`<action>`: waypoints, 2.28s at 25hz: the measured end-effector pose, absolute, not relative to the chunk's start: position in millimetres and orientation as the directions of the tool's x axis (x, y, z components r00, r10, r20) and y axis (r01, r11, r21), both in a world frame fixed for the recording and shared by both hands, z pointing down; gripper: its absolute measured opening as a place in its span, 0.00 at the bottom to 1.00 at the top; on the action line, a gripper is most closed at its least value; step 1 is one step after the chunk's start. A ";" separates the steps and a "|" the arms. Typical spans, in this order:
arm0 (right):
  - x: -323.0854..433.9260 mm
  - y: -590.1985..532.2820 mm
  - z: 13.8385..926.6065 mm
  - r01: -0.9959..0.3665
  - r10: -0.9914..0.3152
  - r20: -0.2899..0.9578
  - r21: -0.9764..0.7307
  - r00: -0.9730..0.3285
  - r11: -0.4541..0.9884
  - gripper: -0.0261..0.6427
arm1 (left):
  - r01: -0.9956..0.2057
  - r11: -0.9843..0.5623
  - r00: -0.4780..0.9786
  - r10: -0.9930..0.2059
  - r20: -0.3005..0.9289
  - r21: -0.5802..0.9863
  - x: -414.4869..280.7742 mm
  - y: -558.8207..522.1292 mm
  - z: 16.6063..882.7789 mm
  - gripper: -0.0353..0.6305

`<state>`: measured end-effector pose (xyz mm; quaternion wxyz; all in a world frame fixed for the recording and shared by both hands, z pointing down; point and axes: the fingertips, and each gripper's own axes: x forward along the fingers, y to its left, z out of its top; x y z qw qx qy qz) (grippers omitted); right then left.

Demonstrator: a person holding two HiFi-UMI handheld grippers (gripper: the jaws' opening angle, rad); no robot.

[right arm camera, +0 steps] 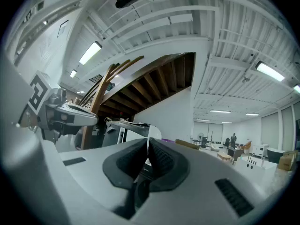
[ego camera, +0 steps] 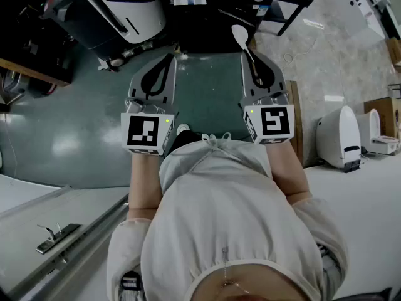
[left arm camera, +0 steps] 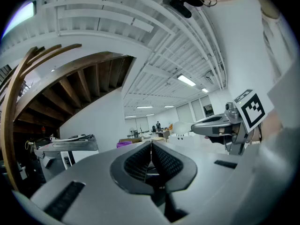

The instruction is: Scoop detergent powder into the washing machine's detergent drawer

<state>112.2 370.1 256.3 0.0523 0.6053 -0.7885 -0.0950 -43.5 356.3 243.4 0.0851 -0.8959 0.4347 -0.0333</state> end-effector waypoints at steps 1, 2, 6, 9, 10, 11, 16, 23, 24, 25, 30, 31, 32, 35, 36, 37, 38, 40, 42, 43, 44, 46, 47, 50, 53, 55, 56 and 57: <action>112.2 370.6 256.6 -0.945 -0.965 -0.032 0.212 -0.261 0.248 0.05 | -0.774 -0.605 0.618 -0.786 -0.016 -0.187 -44.9 356.0 243.4 0.09; 112.1 371.0 256.8 -0.945 -0.965 -0.031 0.212 -0.260 0.248 0.05 | -0.774 -0.603 0.617 -0.787 -0.018 -0.192 -46.1 355.8 243.3 0.09; 112.7 371.2 255.8 -0.946 -0.966 -0.030 0.211 -0.259 0.247 0.05 | -0.775 -0.601 0.615 -0.788 -0.016 -0.194 -46.5 355.0 242.7 0.09; 115.5 369.7 256.9 -0.947 -0.967 -0.025 0.209 -0.254 0.244 0.05 | -0.772 -0.608 0.620 -0.785 -0.009 -0.185 -42.3 353.1 243.9 0.09; 116.7 369.3 257.7 -0.948 -0.967 -0.023 0.205 -0.252 0.242 0.05 | -0.772 -0.609 0.621 -0.784 -0.009 -0.185 -41.0 352.2 244.3 0.09; 118.2 368.7 258.7 -0.950 -0.968 -0.022 0.200 -0.249 0.240 0.05 | -0.772 -0.609 0.621 -0.784 -0.010 -0.185 -39.7 350.9 244.7 0.09; 129.4 359.1 266.4 -0.954 -0.969 -0.006 0.178 -0.246 0.241 0.06 | -0.770 -0.615 0.623 -0.782 0.007 -0.172 -28.8 341.5 251.6 0.09; 130.0 321.4 269.9 -0.952 -0.968 0.003 0.176 -0.252 0.249 0.06 | -0.775 -0.609 0.615 -0.788 0.024 -0.171 -32.0 306.2 255.0 0.09; 128.7 313.7 271.8 -0.951 -0.967 0.005 0.178 -0.255 0.252 0.06 | -0.777 -0.606 0.612 -0.790 0.021 -0.170 -33.5 298.0 255.8 0.09; 128.1 305.8 274.1 -0.950 -0.966 0.007 0.182 -0.257 0.254 0.06 | -0.778 -0.607 0.612 -0.790 0.022 -0.165 -33.4 289.9 257.2 0.09; 127.2 259.4 279.8 -0.947 -0.970 0.005 0.214 -0.244 0.239 0.06 | -0.761 -0.629 0.633 -0.773 0.026 -0.162 -28.0 241.6 266.8 0.09; 125.3 246.6 279.6 -0.947 -0.970 0.004 0.217 -0.243 0.239 0.06 | -0.759 -0.628 0.635 -0.772 0.020 -0.169 -29.7 228.9 265.5 0.09; 123.5 233.0 279.8 -0.946 -0.970 0.005 0.218 -0.243 0.239 0.06 | -0.759 -0.627 0.635 -0.773 0.012 -0.176 -32.0 215.4 263.7 0.09; 117.9 190.5 280.8 -0.947 -0.971 0.015 0.217 -0.239 0.236 0.06 | -0.758 -0.627 0.637 -0.770 0.003 -0.179 -39.2 172.0 262.6 0.09; 114.5 175.6 280.8 -0.947 -0.971 0.017 0.220 -0.237 0.235 0.06 | -0.757 -0.629 0.639 -0.769 0.004 -0.178 -42.6 156.6 263.3 0.09; 110.2 160.2 280.6 -0.946 -0.972 0.019 0.224 -0.235 0.234 0.06 | -0.756 -0.631 0.640 -0.768 0.006 -0.174 -46.6 140.7 263.8 0.09; 105.6 144.3 280.4 -0.946 -0.972 0.021 0.228 -0.233 0.231 0.06 | -0.756 -0.633 0.641 -0.767 0.008 -0.167 -50.6 124.2 264.0 0.09; 98.6 111.8 281.4 -0.947 -0.975 0.028 0.232 -0.222 0.223 0.06 | -0.754 -0.640 0.646 -0.763 0.011 -0.149 -57.6 89.6 263.5 0.09; 93.9 80.2 282.9 -0.949 -0.977 0.036 0.232 -0.210 0.213 0.06 | -0.748 -0.648 0.654 -0.757 0.009 -0.142 -63.6 55.3 262.8 0.09; 91.3 64.8 283.3 -0.950 -0.978 0.039 0.231 -0.205 0.208 0.06 | -0.745 -0.652 0.658 -0.753 0.009 -0.140 -66.5 39.0 262.7 0.09; 88.7 49.9 283.7 -0.951 -0.979 0.042 0.231 -0.200 0.204 0.06 | -0.741 -0.657 0.663 -0.749 0.009 -0.140 -69.4 23.5 263.1 0.09; 84.0 21.9 284.7 -0.953 -0.981 0.045 0.231 -0.189 0.195 0.06 | -0.732 -0.666 0.672 -0.741 0.010 -0.140 -74.8 -5.6 265.1 0.09; 82.0 8.7 285.6 -0.955 -0.982 0.048 0.229 -0.184 0.190 0.06 | -0.729 -0.670 0.675 -0.738 0.012 -0.139 -77.6 -19.3 266.4 0.09; 77.5 -26.4 289.0 -0.960 -0.984 0.058 0.215 -0.169 0.178 0.06 | -0.724 -0.677 0.681 -0.732 0.018 -0.133 -85.9 -56.0 270.1 0.09; 77.9 -54.6 290.5 -0.967 -0.985 0.069 0.194 -0.155 0.166 0.06 | -0.716 -0.688 0.690 -0.723 0.026 -0.121 -88.7 -84.8 273.6 0.09; 79.4 -70.3 292.0 -0.969 -0.985 0.078 0.186 -0.151 0.163 0.06 | -0.713 -0.692 0.693 -0.720 0.034 -0.112 -87.8 -100.3 276.9 0.09; 80.8 -77.3 293.4 -0.969 -0.985 0.083 0.185 -0.150 0.163 0.06 | -0.712 -0.694 0.694 -0.719 0.039 -0.107 -86.5 -106.8 278.9 0.09; 82.8 -84.1 295.1 -0.969 -0.985 0.089 0.185 -0.149 0.164 0.06 | -0.712 -0.695 0.695 -0.717 0.042 -0.101 -84.5 -112.7 280.9 0.09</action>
